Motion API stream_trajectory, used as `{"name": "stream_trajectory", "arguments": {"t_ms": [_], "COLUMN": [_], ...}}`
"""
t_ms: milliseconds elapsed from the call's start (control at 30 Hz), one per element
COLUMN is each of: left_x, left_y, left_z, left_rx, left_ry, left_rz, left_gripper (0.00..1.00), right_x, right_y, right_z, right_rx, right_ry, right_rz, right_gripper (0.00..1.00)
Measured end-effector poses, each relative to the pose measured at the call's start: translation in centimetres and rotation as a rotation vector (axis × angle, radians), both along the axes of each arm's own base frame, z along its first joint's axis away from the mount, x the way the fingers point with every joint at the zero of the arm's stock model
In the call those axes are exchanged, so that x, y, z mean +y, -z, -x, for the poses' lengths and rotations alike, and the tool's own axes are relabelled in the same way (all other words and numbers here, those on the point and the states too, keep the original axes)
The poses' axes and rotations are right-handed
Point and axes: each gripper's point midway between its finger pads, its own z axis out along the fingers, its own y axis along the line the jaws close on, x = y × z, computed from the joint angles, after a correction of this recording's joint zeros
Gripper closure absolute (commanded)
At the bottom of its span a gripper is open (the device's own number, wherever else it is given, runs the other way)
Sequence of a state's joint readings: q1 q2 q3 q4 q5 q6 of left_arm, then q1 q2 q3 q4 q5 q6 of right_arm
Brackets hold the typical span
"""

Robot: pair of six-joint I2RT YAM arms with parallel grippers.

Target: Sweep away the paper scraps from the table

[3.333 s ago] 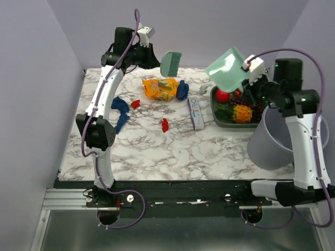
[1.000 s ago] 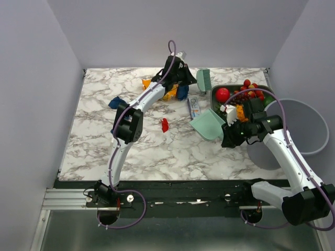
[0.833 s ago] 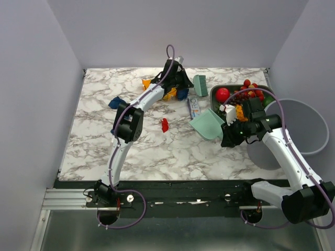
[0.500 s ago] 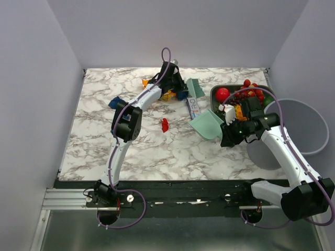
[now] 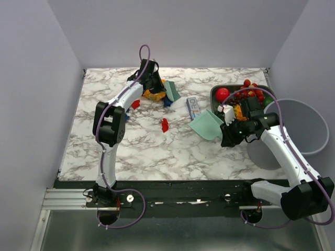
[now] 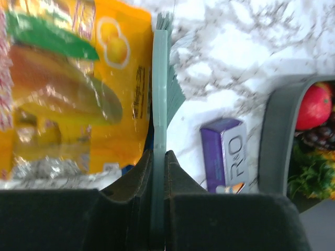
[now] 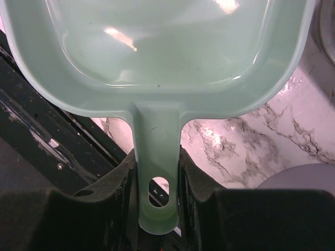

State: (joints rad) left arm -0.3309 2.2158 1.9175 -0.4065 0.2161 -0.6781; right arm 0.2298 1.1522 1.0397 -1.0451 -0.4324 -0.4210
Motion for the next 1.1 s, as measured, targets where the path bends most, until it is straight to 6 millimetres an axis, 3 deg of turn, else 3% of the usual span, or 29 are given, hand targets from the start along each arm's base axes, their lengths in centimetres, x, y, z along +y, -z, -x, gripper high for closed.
{"name": "stream_trajectory", "arguments": {"t_ms": [233,367,500,667,767,833,933,1100], "left_x": [1.7,1.7,0.3,-0.8,-0.1,0.7,1.8,1.8], "left_y": [1.3,0.0,-2.2,-7.4,-11.4,-12.8,-13.1,-10.2], "left_z": [5.5,8.0,9.6,9.6,9.1,9.2,9.2,7.3], "left_rx": [0.069,0.043,-0.014,-0.144,-0.267,-0.315,-0.347,-0.341], "left_ry": [0.042,0.139,0.292,0.441,0.493,0.505,0.535,0.58], "left_rz": [-0.07,-0.13,-0.155,-0.207,-0.277,-0.33,-0.417,-0.581], "left_gripper": [1.0,1.0,1.0,1.0,1.0,1.0,1.0,1.0], "right_x": [-0.1,0.0,0.2,0.4,0.2,0.0,0.4,0.7], "right_y": [0.8,1.1,1.0,2.3,3.7,4.5,5.4,6.3], "right_z": [-0.5,-0.7,-1.2,-1.2,-0.9,-0.9,-0.5,-0.9], "right_rx": [0.009,0.009,-0.015,-0.056,-0.052,-0.042,-0.023,-0.013], "right_ry": [-0.049,-0.064,-0.079,-0.17,-0.244,-0.27,-0.31,-0.285], "right_rz": [0.022,0.026,0.026,0.113,0.204,0.254,0.309,0.364], "right_gripper": [0.99,0.99,0.99,0.99,0.99,0.99,0.99,0.99]}}
